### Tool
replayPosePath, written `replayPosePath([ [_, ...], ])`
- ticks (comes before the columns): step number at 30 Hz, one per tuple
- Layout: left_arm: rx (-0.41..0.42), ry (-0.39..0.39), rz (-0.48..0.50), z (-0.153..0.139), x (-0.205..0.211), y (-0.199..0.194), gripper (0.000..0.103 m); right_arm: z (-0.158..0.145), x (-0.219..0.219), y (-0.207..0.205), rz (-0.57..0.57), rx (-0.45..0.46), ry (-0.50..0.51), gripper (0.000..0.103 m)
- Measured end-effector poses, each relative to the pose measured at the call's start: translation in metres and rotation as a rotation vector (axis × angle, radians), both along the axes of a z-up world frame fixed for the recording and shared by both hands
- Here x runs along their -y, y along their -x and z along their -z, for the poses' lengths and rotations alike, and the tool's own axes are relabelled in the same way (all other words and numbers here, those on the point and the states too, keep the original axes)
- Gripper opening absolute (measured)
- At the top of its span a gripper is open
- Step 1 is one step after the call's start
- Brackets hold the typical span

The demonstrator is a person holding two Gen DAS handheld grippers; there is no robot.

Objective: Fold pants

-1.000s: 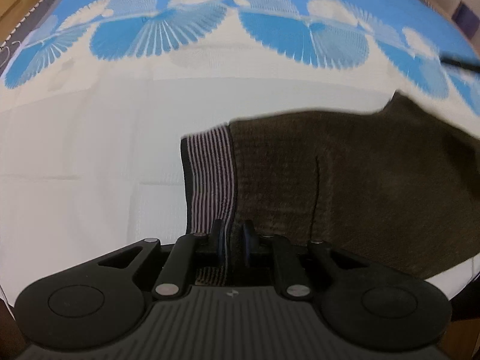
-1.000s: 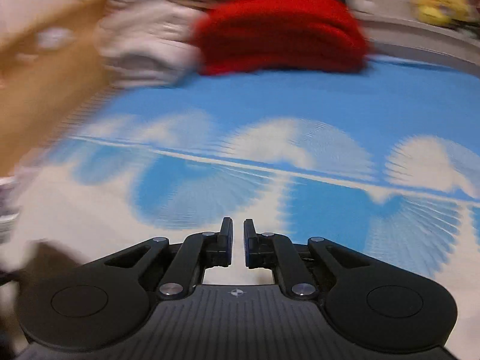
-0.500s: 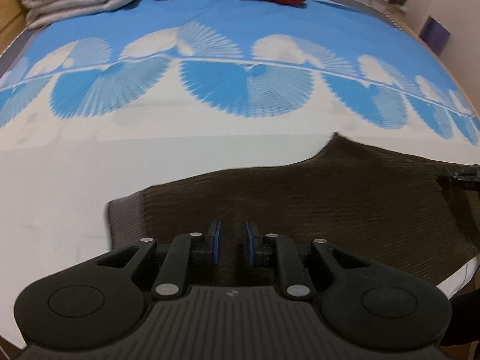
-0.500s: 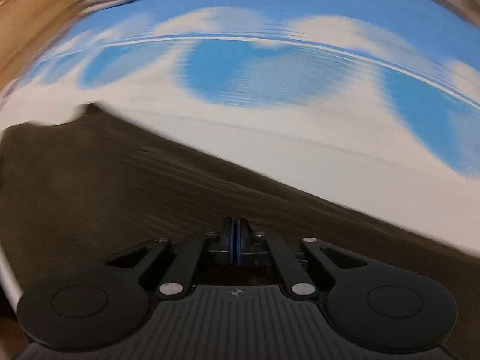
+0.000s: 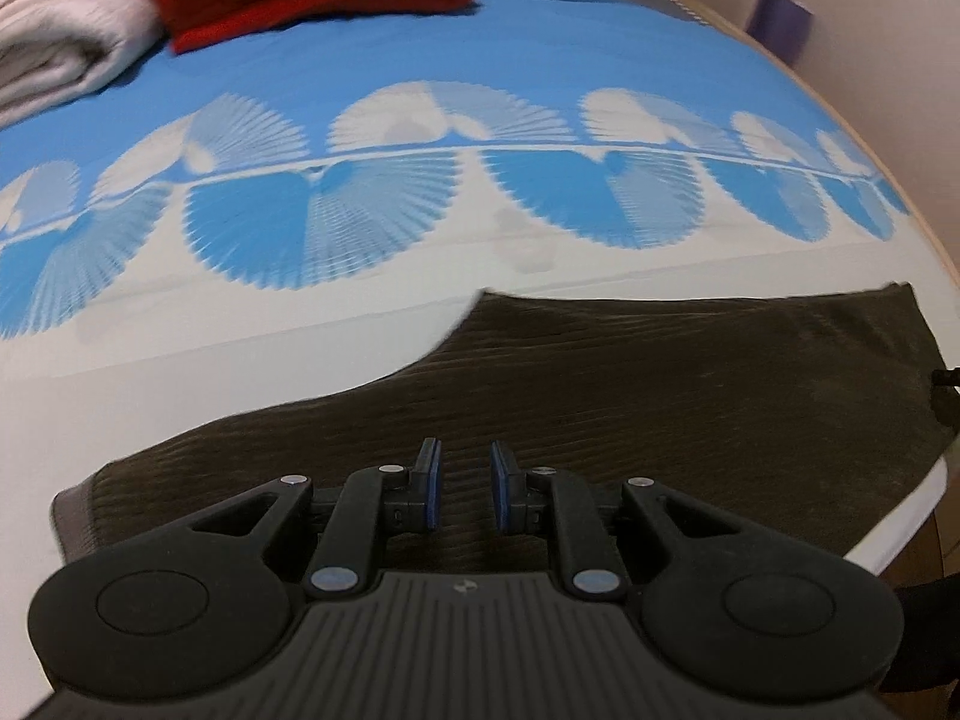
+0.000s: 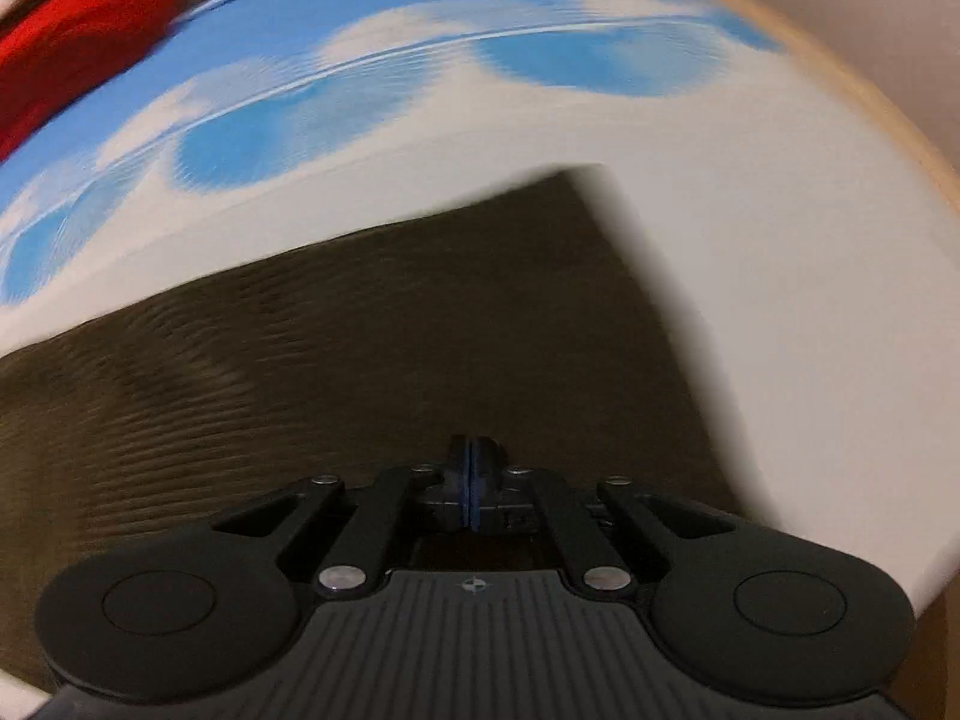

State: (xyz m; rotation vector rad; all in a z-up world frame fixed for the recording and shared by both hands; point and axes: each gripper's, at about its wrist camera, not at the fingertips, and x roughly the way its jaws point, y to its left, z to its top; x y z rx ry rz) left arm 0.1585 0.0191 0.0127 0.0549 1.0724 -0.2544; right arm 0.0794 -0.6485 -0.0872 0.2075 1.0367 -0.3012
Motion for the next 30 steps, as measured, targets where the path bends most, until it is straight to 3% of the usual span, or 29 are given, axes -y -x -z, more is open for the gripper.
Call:
replayPosePath([
  [2,0.011,0.007,0.023,-0.003,0.012,0.002,0.018,-0.002,0.024,0.024,0.161,-0.033,0.098,0.008],
  [3,0.015,0.009,0.031,-0.004,0.017,0.002,0.018,-0.003,0.044,0.042,0.278,-0.028,0.07,0.012],
  [4,0.018,0.011,0.035,-0.005,0.021,0.003,0.018,-0.006,0.062,0.059,0.387,0.008,-0.002,0.028],
  [5,0.02,0.015,0.039,-0.006,0.024,0.004,0.019,-0.006,0.077,0.077,0.486,0.061,-0.098,0.035],
  [6,0.018,0.019,0.042,-0.006,0.027,0.004,0.019,-0.004,0.092,0.099,0.584,0.126,-0.239,0.035],
  [8,0.007,0.022,0.045,-0.005,0.029,0.003,0.019,0.006,0.105,0.123,0.658,0.197,-0.443,0.036],
  [10,0.002,0.013,0.047,-0.003,0.03,0.003,0.019,0.015,0.102,0.132,0.673,0.218,-0.539,0.036],
  [15,-0.016,-0.01,0.037,0.003,0.024,0.004,0.019,0.028,0.098,0.128,0.672,0.2,-0.601,0.039],
  [22,-0.019,-0.026,0.017,0.003,0.007,0.006,0.019,0.029,0.088,0.099,0.704,0.189,-0.592,0.045],
  [26,-0.017,-0.033,-0.006,0.002,-0.004,0.006,0.019,0.025,0.081,0.095,0.726,0.182,-0.551,0.025],
  [30,-0.007,0.001,-0.03,-0.004,-0.014,0.007,0.019,0.012,0.07,0.089,0.735,0.192,-0.494,0.023],
])
